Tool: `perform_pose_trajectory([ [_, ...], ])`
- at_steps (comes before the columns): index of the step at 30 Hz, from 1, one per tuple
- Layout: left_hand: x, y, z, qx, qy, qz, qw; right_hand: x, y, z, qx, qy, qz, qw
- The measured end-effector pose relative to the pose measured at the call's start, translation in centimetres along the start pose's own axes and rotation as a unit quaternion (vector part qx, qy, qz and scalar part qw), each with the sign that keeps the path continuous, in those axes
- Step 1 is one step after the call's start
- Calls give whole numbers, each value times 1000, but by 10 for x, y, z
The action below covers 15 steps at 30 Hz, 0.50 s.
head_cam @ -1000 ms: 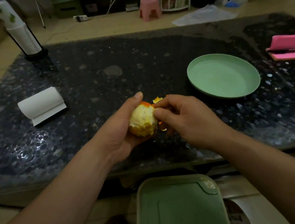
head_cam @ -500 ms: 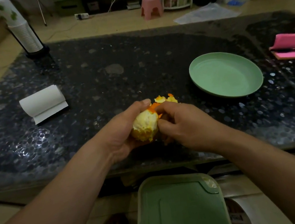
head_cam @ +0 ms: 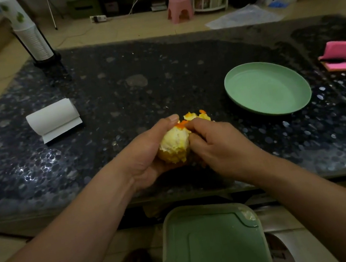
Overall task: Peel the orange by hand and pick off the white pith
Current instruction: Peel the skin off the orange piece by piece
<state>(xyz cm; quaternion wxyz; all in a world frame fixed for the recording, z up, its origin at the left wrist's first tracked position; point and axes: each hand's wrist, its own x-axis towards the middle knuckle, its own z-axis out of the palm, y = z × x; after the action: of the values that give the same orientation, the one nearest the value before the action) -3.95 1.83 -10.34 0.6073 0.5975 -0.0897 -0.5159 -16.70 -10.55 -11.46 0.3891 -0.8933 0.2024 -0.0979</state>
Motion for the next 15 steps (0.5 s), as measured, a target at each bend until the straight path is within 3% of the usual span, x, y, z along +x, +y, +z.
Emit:
perform_pose_trajectory([
  [6,0,-3,-3,60,-26,19,998,0,0,-1,-38,-11,-8,999],
  [12,-1,-4,0,28,-45,22,998,-2,1,-1,49,7,3,999],
  [15,0,-2,-1,6,-41,15,999,-1,2,-5,29,-6,-10,999],
])
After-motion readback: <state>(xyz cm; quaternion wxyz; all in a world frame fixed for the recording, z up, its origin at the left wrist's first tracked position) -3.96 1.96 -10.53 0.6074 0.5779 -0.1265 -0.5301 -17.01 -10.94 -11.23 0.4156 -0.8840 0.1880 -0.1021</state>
